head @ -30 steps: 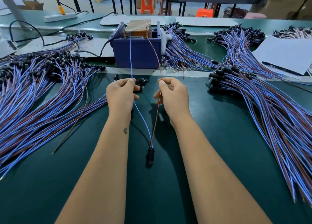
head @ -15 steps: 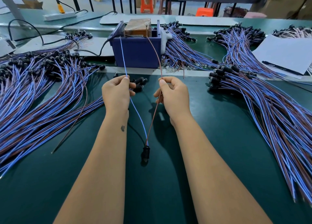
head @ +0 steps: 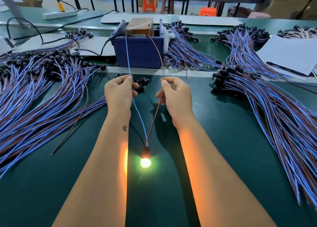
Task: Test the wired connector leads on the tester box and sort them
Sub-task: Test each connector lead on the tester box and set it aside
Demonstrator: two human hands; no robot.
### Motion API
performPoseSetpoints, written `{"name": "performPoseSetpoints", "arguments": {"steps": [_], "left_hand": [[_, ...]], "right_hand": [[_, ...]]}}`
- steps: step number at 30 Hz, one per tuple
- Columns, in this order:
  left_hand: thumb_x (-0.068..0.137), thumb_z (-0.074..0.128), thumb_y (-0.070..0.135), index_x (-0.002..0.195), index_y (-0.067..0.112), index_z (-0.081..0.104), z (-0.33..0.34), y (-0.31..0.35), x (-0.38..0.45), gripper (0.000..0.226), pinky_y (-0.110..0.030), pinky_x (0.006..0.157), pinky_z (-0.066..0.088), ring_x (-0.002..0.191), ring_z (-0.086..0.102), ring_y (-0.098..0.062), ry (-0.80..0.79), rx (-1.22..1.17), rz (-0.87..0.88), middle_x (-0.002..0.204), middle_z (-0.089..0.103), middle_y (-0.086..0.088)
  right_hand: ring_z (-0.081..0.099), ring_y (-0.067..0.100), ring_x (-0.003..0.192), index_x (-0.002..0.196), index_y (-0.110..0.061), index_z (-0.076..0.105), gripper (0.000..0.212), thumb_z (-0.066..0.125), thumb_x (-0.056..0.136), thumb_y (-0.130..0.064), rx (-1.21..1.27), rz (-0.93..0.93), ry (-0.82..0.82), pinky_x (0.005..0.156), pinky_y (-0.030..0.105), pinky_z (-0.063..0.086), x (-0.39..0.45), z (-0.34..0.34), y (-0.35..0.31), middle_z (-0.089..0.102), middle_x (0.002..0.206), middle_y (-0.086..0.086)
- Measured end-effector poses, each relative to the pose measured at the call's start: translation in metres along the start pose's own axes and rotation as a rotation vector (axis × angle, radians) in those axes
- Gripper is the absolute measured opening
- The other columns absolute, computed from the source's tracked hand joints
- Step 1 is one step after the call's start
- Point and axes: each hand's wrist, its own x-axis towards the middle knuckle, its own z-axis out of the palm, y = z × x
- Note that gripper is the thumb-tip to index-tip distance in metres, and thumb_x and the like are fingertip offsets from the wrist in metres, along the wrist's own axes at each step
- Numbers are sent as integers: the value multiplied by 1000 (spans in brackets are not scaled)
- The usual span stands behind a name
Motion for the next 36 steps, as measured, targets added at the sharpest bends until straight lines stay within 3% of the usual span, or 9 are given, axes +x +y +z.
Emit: {"name": "performPoseSetpoints", "arguments": {"steps": [7, 12, 17, 21, 23, 25, 28, 32, 36], "left_hand": [[96, 55, 12, 89, 16, 68, -1, -2, 1, 16, -13, 45, 42, 40, 48, -2, -7, 5, 2, 60, 63, 4], [96, 54, 15, 85, 20, 66, 1, -2, 1, 17, -14, 45, 42, 40, 51, -4, -15, 35, -3, 57, 65, 9], [92, 58, 22, 80, 24, 66, 10, -6, -9, 14, -25, 64, 47, 60, 58, -3, -100, 171, 103, 70, 66, 10], [91, 61, 20, 79, 23, 70, 19, -6, -16, 15, -32, 74, 50, 72, 59, -11, -210, 151, 117, 76, 68, 4], [91, 61, 21, 80, 21, 71, 19, -5, -16, 15, -38, 69, 48, 68, 56, -15, -255, 117, 76, 70, 66, 4], [92, 60, 21, 79, 19, 70, 18, -5, -15, 17, -30, 57, 41, 55, 45, -11, -279, 104, 63, 59, 55, 6], [94, 58, 16, 74, 16, 62, 16, -2, -14, 20, -21, 47, 35, 43, 37, -7, -217, 0, 39, 50, 47, 9], [99, 53, 11, 75, 16, 52, 7, 4, -8, 24, -19, 49, 43, 46, 48, -5, -106, -222, 10, 52, 52, 10], [100, 50, 10, 81, 16, 52, 1, 8, -7, 20, -19, 52, 47, 50, 54, -7, 21, -357, 32, 61, 56, 2]], "right_hand": [[59, 6, 59, 98, -16, 61, 11, 50, 100, -18, -13, -4, 0, 53, 17, 47, 1, -1, 1, 64, 60, -3], [58, 11, 59, 93, -20, 61, 12, 52, 99, -17, 2, -12, 14, 63, 35, 55, 0, 0, 0, 62, 57, -5], [52, 10, 50, 89, -20, 66, 12, 57, 95, -15, -12, -38, -11, 55, 32, 47, 0, 1, -1, 54, 49, -8], [54, 11, 61, 89, -17, 70, 10, 62, 92, -15, -111, -81, -71, 64, 30, 47, -1, 4, -1, 60, 62, -11], [55, 13, 63, 89, -20, 71, 10, 63, 92, -16, -130, -90, -89, 66, 35, 49, -2, 5, -1, 62, 66, -7], [55, 12, 63, 89, -19, 73, 10, 64, 92, -17, -141, -98, -109, 66, 33, 49, -2, 5, 0, 63, 67, -5], [50, -2, 55, 82, -12, 75, 14, 69, 89, -22, -205, -111, -148, 58, 15, 39, -3, 5, 0, 60, 58, -15], [43, 2, 52, 68, -17, 69, 20, 75, 83, -28, -338, -78, -244, 57, 24, 37, -4, 4, 1, 53, 50, -14], [55, 13, 64, 78, -28, 71, 10, 69, 84, -36, -590, -87, -141, 60, 26, 37, -3, -1, -3, 51, 54, -11]]}}
